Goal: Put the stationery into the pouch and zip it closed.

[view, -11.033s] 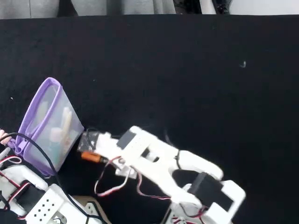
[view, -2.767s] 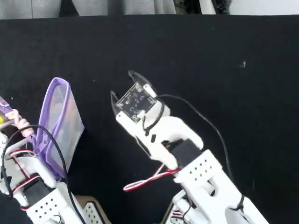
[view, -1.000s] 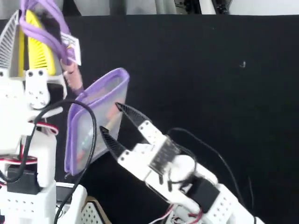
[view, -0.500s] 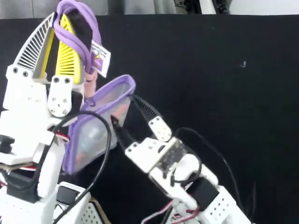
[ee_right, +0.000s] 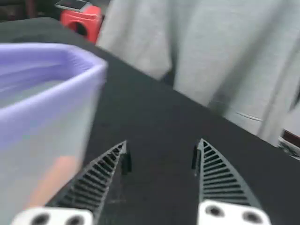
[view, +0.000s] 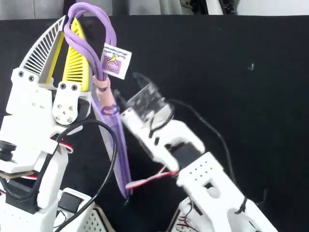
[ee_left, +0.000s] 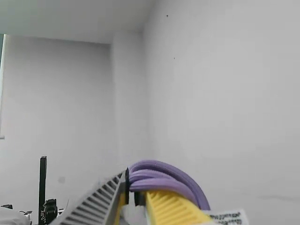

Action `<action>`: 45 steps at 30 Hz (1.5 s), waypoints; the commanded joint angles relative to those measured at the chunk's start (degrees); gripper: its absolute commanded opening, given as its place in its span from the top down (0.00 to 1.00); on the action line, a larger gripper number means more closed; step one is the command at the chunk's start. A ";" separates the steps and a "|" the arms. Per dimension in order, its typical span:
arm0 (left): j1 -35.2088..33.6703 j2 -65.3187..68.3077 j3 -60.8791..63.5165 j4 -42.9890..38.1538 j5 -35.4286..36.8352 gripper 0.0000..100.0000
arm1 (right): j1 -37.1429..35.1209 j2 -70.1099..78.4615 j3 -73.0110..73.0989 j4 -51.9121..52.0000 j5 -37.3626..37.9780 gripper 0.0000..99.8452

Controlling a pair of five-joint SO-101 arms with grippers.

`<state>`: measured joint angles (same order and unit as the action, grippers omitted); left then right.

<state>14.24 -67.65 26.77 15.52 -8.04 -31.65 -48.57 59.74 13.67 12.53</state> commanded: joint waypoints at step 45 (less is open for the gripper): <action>-0.31 -0.09 11.38 -14.68 -0.53 0.97 | -15.12 -45.49 3.03 30.86 -13.01 0.78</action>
<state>14.24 -66.86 39.08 1.63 -8.04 -56.09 -94.02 64.31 41.01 -0.48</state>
